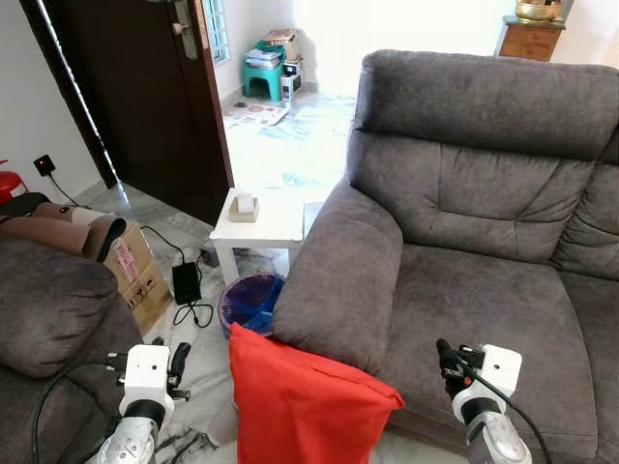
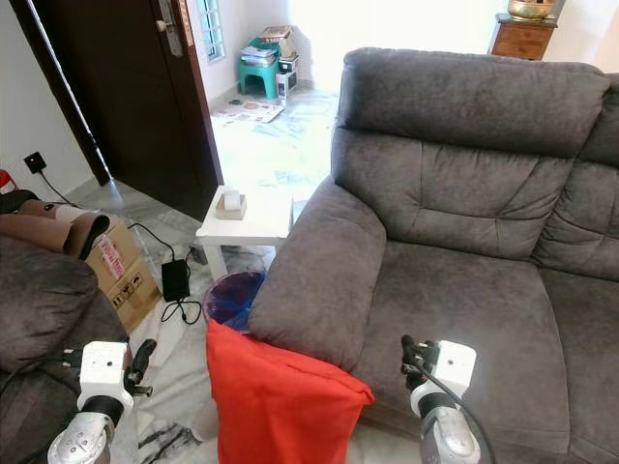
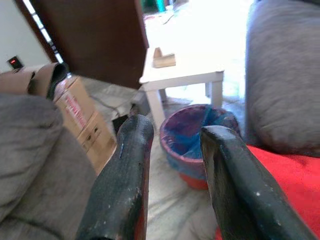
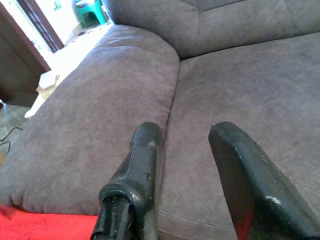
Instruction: Move the pillow to the sofa from floor
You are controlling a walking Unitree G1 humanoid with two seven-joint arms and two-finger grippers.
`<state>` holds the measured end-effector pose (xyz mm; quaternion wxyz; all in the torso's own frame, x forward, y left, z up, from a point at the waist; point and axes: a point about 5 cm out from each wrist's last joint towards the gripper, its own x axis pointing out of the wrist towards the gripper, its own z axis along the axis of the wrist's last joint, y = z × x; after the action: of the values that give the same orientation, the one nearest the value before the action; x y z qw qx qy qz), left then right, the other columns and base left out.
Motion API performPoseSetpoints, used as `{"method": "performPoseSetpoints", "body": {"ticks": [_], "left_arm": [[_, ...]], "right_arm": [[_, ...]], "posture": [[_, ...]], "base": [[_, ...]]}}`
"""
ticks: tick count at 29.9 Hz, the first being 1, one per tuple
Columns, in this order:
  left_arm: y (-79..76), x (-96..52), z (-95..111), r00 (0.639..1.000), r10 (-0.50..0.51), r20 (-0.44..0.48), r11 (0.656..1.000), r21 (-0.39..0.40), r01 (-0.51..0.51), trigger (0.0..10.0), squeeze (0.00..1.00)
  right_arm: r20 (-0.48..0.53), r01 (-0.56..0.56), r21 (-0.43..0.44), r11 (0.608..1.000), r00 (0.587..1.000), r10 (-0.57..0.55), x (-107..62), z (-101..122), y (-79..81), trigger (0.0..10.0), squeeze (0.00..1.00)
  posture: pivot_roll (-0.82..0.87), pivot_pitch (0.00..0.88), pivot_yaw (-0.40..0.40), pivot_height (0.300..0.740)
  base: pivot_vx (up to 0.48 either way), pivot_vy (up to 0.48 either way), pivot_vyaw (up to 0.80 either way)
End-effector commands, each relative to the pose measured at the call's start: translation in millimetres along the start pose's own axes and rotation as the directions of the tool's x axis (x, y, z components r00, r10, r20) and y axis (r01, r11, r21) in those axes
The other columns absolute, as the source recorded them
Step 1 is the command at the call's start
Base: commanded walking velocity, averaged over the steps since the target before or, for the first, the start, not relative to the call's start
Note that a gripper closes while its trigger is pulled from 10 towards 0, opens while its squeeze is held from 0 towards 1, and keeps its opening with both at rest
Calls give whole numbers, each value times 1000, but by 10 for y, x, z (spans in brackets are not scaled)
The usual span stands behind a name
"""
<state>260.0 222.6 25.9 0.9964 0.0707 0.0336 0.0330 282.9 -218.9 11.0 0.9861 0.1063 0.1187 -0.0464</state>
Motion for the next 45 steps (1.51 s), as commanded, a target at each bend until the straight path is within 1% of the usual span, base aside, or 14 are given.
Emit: {"method": "performPoseSetpoints", "body": {"ticks": [1,3,4,7,9,12,14,19,20,23,31,34,43,45], "left_arm": [[25,51,71,1000,2,19,1000,-21,-2,10000,0],[23,87,101,1000,-8,22,1000,-15,8,10000,0],[1,112,122,999,-32,23,999,-3,32,10000,0],[-15,134,159,999,-27,34,1000,-13,27,10000,0],[-22,137,180,999,-16,47,1000,-10,16,10000,0],[-23,140,173,999,6,36,999,-41,-5,10000,0],[14,147,170,998,47,29,997,-60,-45,10000,0],[56,146,174,997,70,25,996,-63,-68,10000,0],[51,146,178,997,66,27,996,-62,-64,10000,0],[23,148,181,998,48,26,998,-53,-47,10000,0],[43,176,199,998,54,22,997,-58,-53,10000,0],[22,182,212,998,49,26,997,-55,-47,10000,0],[-9,141,194,997,70,24,995,-75,-68,10000,0],[-9,142,196,997,71,24,995,-76,-69,10000,0]], "right_arm": [[27,-31,-51,998,999,33,67,108,72,10000,0],[21,-63,-76,995,998,64,123,167,138,10000,0],[43,-75,-83,994,996,79,145,218,164,10000,0],[70,-61,-91,994,995,68,161,267,166,10000,0],[72,-54,-45,998,996,57,165,266,159,10000,0],[68,-46,-38,998,997,48,163,257,153,10000,0],[55,-14,-43,999,998,16,150,215,140,10000,0],[31,-17,4,1000,999,17,150,161,205,10000,0],[33,-21,9,1000,999,21,152,161,219,10000,0],[50,-35,-9,999,998,36,147,169,242,10000,0],[65,-38,21,999,997,37,176,209,284,10000,0],[66,-45,13,999,997,44,181,218,293,10000,0],[31,-64,2,998,997,64,202,205,319,10000,0],[22,-71,11,997,997,70,210,204,331,10000,0]], "posture": [[104,20,45,740],[102,19,43,728],[103,19,42,718],[105,17,43,698],[109,14,45,698],[113,11,42,698],[112,7,39,698],[118,3,37,698],[117,0,41,688],[117,4,41,673],[133,31,48,673],[147,36,39,673],[162,56,24,673],[164,56,24,664]], "base": [[0,0,0],[0,0,0],[0,0,0],[0,0,0],[0,0,0],[0,0,0],[0,0,0],[0,0,0],[0,0,0],[0,0,0],[0,0,0],[0,0,0],[0,0,0],[0,0,0]]}}
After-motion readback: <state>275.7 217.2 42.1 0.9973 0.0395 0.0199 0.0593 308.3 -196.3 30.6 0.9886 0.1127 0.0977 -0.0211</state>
